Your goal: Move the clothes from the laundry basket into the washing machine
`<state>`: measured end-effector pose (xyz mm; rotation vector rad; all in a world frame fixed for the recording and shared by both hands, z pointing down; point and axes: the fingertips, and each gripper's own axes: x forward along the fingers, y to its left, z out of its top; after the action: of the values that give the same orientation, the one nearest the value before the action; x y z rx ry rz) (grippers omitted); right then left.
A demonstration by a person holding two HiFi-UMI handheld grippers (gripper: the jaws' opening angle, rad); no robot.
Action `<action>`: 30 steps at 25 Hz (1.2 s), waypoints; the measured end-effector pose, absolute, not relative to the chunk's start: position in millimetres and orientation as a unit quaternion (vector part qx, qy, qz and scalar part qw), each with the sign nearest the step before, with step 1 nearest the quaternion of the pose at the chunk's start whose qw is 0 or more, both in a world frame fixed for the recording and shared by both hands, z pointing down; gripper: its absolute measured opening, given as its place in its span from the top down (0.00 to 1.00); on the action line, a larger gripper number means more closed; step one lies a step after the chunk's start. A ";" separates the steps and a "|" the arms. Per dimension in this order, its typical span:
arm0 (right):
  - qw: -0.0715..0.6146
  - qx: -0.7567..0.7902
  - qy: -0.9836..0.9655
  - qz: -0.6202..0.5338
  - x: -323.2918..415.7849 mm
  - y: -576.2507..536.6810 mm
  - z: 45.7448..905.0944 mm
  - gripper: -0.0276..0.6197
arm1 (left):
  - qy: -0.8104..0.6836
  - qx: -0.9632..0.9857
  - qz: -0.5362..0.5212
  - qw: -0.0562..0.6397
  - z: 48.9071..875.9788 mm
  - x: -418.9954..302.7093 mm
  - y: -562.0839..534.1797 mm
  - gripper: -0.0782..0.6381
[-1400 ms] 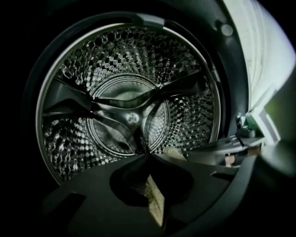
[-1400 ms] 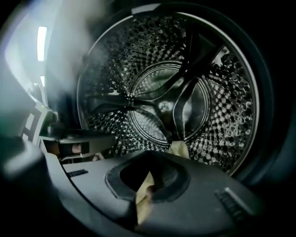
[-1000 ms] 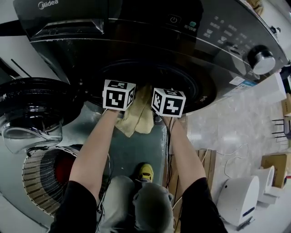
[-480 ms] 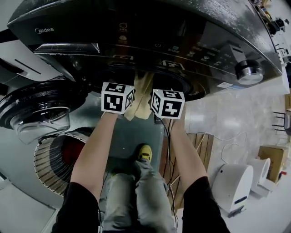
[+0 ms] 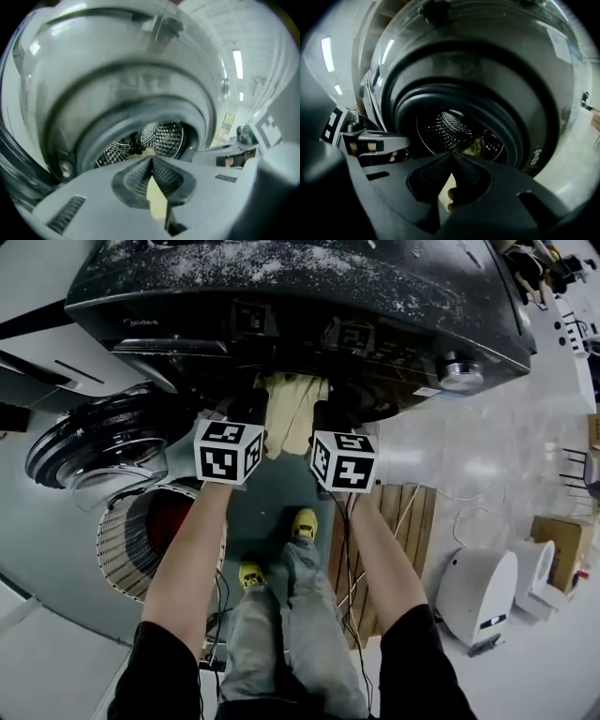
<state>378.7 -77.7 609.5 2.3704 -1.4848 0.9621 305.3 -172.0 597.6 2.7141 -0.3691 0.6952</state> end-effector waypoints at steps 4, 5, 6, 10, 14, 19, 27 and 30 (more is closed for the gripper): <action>0.096 0.802 -0.481 0.339 367.3 -49.7 573.9 0.95 | -0.134 0.948 0.244 0.155 552.0 284.3 -164.7 0.88; 0.095 0.804 -0.476 0.343 364.7 -42.9 565.2 0.95 | -0.135 0.948 0.243 0.156 541.3 278.2 -162.0 0.88; 0.092 0.806 -0.471 0.346 361.5 -36.6 556.0 0.95 | -0.135 0.948 0.243 0.158 531.5 271.5 -159.1 0.88; 0.089 0.811 -0.463 0.346 343.4 -15.1 515.9 0.95 | -0.140 0.944 0.245 0.172 497.7 240.2 -148.6 0.88; 0.095 0.815 -0.461 0.337 329.4 -0.4 467.2 0.95 | -0.140 0.947 0.244 0.155 449.2 222.6 -142.6 0.88; 0.078 0.825 -0.465 0.311 319.2 4.2 402.3 0.95 | -0.128 0.957 0.216 0.145 384.9 216.3 -129.3 0.88; 0.070 0.835 -0.480 0.261 319.1 22.5 318.8 0.95 | -0.137 0.969 0.159 0.129 295.3 207.7 -119.5 0.88; 0.072 0.841 -0.479 0.243 324.7 36.4 292.4 0.95 | -0.138 0.973 0.143 0.121 262.8 205.0 -112.7 0.88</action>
<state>324.7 36.4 292.4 2.5262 -1.4385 0.7306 205.0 -112.7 262.8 2.8402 -0.4042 0.4176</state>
